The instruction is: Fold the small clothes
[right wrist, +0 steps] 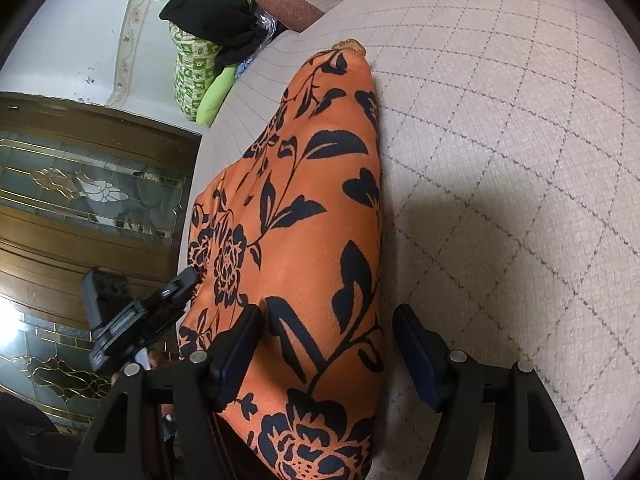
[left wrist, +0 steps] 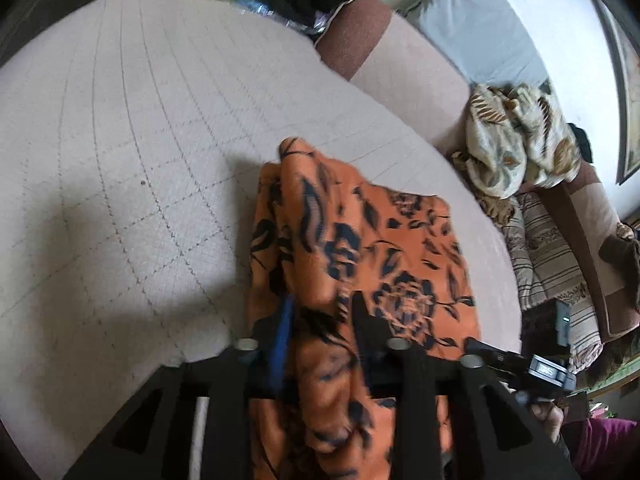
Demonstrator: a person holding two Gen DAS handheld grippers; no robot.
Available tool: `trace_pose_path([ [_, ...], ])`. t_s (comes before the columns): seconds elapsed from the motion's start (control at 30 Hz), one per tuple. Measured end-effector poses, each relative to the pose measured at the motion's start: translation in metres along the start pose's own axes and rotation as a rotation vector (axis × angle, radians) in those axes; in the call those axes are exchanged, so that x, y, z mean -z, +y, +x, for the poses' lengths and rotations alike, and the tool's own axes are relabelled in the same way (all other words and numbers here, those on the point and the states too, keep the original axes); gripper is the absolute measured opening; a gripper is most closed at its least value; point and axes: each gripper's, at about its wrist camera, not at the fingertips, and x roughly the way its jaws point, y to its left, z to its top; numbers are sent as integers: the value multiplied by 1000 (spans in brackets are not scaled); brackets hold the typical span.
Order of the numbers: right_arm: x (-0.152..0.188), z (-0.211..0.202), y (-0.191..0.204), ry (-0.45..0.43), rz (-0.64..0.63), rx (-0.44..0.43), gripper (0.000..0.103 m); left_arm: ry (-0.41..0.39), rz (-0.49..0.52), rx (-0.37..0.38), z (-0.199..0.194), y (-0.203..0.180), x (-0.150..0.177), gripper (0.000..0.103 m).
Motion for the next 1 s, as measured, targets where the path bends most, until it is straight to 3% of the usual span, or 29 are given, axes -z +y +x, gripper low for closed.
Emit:
trace_pose_path([
  [0.03, 0, 0, 0, -1, 0, -1, 71, -17, 0, 14, -6, -3, 4, 52],
  [0.13, 1, 0, 1, -1, -4, -7, 71, -18, 24, 35, -12, -10, 17, 54],
  [0.2, 1, 1, 0, -1, -5, -12, 71, 7, 59, -19, -1, -10, 26, 53],
  [0.23, 1, 1, -1, -1, -6, -12, 71, 26, 71, -66, 7, -7, 28, 29],
  [0.27, 1, 2, 0, -1, -9, -10, 71, 46, 76, -104, 15, -1, 31, 23],
  [0.33, 1, 1, 2, -2, -28, -1, 70, 30, 7, -33, 15, 14, 31, 22],
  [0.43, 1, 1, 1, 4, -33, -1, 70, 40, 10, -26, 12, 13, 29, 23],
  [0.5, -1, -1, -2, 7, -15, -9, 70, 41, 10, -15, 8, 9, 26, 25],
  [0.63, -8, -11, 3, -18, -24, -19, 70, -12, 11, 16, -2, 3, 9, 47],
  [0.7, -15, -16, 3, -33, -24, -16, 70, -17, 11, 7, 3, 6, -1, 49],
  [0.83, -25, -13, 0, -30, -8, -8, 70, 59, -30, -12, 28, 21, -6, 49],
  [1.0, -25, 0, -1, 9, -21, -10, 70, 31, -37, 14, 14, 25, 2, 55],
])
